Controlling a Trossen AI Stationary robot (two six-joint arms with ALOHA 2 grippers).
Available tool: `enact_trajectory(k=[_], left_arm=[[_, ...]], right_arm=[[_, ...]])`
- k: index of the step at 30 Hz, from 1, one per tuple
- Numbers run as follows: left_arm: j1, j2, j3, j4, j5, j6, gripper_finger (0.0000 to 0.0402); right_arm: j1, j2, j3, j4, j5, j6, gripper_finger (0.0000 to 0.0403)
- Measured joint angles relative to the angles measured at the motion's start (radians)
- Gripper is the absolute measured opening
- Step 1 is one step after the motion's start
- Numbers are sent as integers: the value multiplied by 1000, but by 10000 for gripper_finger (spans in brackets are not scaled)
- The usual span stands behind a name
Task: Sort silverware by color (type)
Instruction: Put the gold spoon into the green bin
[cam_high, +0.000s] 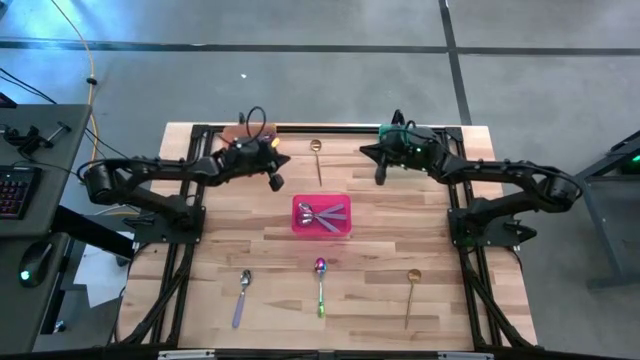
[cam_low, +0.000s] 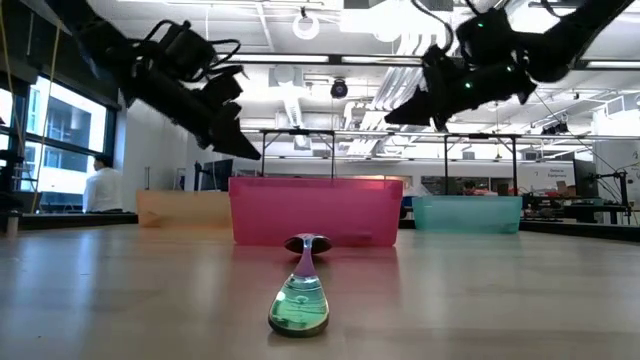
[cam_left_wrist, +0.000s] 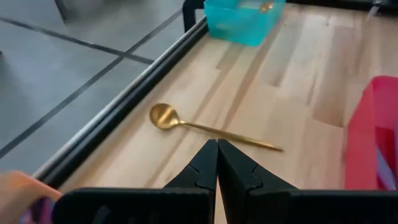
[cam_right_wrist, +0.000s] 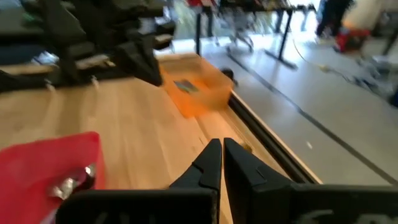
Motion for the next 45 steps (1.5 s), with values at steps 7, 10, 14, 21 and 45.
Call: enact_trajectory(k=[7, 10, 14, 21, 45], left_arm=[[1, 0, -135, 234, 89, -43, 0], [4, 0, -182, 322, 95, -47, 0], [21, 1, -241, 435, 110, -77, 0], [53, 1, -310, 539, 164, -106, 0], [108, 0, -347, 533, 164, -107, 0]], right_arm=[[84, 40, 128, -173, 165, 90, 0], [117, 92, 186, -202, 175, 140, 0], [164, 191, 284, -239, 176, 164, 0], [224, 366, 504, -374, 237, 220, 1], [272, 804, 915, -712, 552, 626, 119]])
